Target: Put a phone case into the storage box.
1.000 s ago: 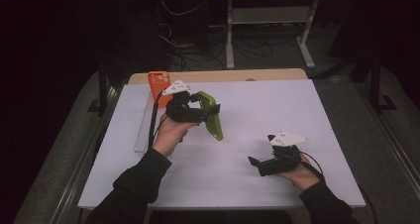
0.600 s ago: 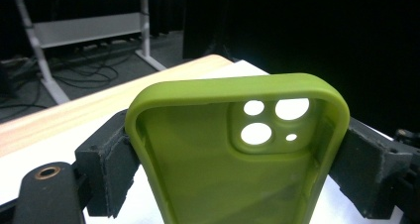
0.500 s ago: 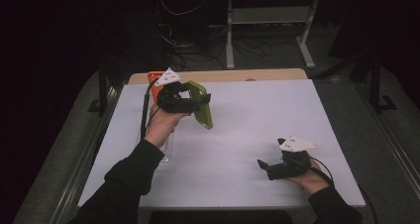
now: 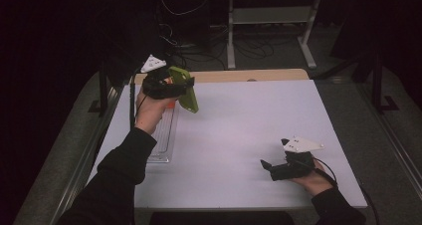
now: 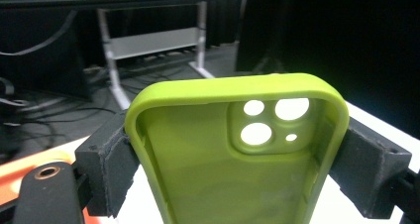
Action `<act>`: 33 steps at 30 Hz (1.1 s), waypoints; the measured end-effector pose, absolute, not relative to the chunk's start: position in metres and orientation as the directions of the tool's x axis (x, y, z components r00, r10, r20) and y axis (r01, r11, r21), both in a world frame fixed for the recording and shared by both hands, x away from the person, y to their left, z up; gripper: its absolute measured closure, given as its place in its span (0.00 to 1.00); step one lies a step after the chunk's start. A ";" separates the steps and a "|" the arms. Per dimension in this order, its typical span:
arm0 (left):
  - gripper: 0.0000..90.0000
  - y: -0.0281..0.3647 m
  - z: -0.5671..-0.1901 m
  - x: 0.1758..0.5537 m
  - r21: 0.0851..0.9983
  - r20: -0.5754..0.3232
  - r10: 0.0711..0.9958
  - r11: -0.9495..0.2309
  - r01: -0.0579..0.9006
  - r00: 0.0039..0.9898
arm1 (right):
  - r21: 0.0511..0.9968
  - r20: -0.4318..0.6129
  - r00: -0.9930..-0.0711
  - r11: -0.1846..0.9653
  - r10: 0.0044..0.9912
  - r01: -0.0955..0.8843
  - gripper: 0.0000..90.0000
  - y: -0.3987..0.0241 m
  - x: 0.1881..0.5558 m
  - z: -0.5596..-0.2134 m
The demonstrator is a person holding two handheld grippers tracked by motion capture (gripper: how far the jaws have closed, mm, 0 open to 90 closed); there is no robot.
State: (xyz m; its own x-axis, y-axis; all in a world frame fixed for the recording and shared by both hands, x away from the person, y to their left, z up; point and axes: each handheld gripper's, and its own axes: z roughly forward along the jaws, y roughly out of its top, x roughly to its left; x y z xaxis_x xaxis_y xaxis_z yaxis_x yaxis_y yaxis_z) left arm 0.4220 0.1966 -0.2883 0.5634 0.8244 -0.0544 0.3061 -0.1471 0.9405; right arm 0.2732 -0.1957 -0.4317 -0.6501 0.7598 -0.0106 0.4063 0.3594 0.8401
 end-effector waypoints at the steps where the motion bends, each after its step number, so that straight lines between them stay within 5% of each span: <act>1: 0.16 0.199 -0.288 0.424 0.940 -0.051 0.833 -0.146 0.307 0.551 | 0.840 -0.009 -0.650 0.358 0.760 0.407 0.00 -0.196 0.273 -0.432; 33: 0.16 0.239 -0.311 0.469 0.920 0.044 0.982 -0.110 0.375 0.182 | 0.849 0.020 -0.645 0.328 0.764 0.414 0.00 -0.198 0.274 -0.430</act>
State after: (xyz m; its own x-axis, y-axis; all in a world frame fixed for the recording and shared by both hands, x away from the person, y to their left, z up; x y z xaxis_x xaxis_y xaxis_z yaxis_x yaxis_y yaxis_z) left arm 0.4694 0.2393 -0.3111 0.1817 0.9824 0.0438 0.3750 -0.1104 0.9204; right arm 0.2738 -0.1980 -0.4300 -0.6451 0.7639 0.0199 0.4144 0.3278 0.8490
